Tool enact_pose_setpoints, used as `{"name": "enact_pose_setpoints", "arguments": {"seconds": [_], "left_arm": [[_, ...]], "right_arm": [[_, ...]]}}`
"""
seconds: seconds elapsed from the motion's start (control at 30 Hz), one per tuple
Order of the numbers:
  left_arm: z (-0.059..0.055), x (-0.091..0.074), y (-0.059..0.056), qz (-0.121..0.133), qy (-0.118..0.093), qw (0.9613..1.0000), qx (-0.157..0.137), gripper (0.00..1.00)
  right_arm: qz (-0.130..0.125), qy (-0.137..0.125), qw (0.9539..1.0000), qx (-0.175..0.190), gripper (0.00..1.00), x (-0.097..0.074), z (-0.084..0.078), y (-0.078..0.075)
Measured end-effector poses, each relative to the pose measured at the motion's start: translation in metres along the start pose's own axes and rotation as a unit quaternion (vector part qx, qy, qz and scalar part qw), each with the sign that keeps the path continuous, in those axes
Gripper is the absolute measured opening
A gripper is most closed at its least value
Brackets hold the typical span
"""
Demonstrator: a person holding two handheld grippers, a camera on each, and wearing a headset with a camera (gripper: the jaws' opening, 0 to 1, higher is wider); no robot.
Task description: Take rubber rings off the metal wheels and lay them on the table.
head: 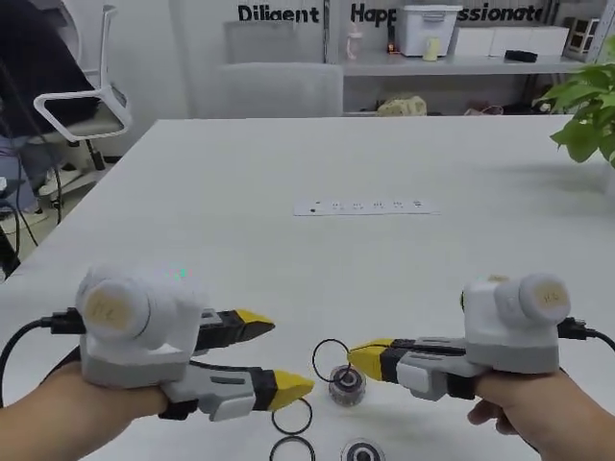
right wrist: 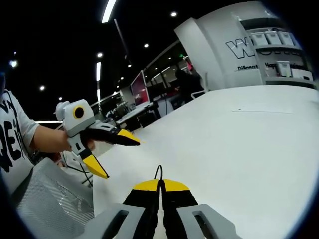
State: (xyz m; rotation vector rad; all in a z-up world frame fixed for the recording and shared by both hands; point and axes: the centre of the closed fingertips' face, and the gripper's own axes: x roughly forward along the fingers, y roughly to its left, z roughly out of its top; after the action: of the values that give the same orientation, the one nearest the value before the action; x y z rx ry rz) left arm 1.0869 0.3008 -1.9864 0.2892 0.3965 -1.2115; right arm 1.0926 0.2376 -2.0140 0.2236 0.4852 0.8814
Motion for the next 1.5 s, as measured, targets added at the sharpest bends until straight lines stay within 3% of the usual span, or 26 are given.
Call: {"name": "enact_pose_setpoints", "arguments": {"seconds": [0.17, 0.43, 0.6, 0.97, 1.3, 1.5], "left_arm": [[-0.005, -0.013, 0.003, 0.012, -0.002, 0.9999, -0.003, 0.58], [-0.018, -0.031, 0.006, 0.03, -0.002, 0.9995, -0.01, 0.64], [-0.023, -0.038, 0.006, 0.036, 0.001, 0.9993, -0.009, 0.66], [-0.028, -0.052, 0.008, 0.052, -0.002, 0.9985, -0.018, 0.66], [-0.036, -0.057, 0.008, 0.059, 0.004, 0.998, -0.024, 0.66], [-0.038, -0.057, 0.007, 0.057, 0.007, 0.998, -0.024, 0.66]], "right_arm": [[0.005, 0.001, 1.0, 0.002, 0.0, 0.002, 0.0, 0.004], [0.014, 0.011, 0.9998, 0.008, 0.0, 0.013, -0.005, 0.013], [0.028, 0.03, 0.9991, 0.008, 0.0, 0.024, -0.013, 0.024], [0.042, 0.07, 0.9965, 0.02, 0.0, 0.043, -0.035, 0.034], [0.022, 0.094, 0.9952, 0.018, 0.0, 0.046, -0.048, 0.028], [0.013, 0.095, 0.9953, 0.01, 0.03, 0.044, -0.049, 0.024]]}}
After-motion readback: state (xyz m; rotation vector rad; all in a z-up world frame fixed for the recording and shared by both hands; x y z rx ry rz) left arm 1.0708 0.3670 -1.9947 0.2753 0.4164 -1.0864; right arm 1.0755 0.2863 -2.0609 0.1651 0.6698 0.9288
